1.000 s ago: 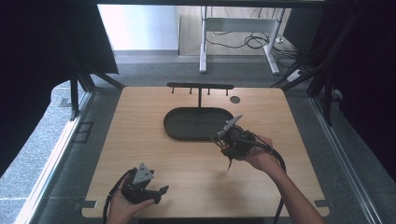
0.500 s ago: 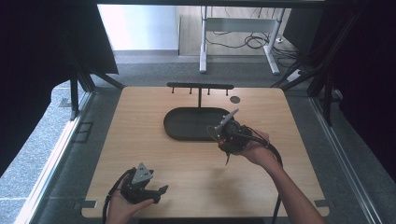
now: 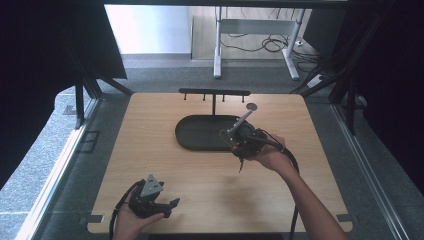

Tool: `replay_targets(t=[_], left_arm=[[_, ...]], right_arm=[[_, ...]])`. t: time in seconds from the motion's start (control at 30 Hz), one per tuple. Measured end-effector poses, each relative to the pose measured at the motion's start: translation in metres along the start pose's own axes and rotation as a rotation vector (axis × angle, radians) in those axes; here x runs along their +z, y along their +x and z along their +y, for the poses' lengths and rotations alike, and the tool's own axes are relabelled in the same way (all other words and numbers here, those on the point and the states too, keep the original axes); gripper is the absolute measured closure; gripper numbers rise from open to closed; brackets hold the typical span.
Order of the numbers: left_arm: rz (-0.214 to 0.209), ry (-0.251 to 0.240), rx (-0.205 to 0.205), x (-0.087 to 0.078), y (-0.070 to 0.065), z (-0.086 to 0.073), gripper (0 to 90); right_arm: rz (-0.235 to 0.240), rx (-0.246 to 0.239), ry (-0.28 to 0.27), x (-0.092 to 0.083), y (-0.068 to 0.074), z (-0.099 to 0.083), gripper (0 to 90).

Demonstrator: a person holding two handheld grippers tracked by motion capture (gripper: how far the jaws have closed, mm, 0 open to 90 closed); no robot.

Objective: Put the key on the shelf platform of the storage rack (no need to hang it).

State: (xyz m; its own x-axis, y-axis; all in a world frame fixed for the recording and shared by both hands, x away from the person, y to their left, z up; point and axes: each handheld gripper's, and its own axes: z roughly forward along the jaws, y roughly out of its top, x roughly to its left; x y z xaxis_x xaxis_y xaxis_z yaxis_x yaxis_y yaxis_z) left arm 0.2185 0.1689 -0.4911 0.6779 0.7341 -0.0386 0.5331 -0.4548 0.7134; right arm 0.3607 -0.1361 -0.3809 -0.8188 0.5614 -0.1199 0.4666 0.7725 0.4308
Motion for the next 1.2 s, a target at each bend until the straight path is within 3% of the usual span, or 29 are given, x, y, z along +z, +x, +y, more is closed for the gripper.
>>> replay_targets(t=[1.2], left_arm=[[0.003, -0.009, -0.008, -0.002, 0.003, -0.001, 23.0]], right_arm=[[-0.029, 0.008, 0.022, 0.002, -0.019, 0.028, 66.6]])
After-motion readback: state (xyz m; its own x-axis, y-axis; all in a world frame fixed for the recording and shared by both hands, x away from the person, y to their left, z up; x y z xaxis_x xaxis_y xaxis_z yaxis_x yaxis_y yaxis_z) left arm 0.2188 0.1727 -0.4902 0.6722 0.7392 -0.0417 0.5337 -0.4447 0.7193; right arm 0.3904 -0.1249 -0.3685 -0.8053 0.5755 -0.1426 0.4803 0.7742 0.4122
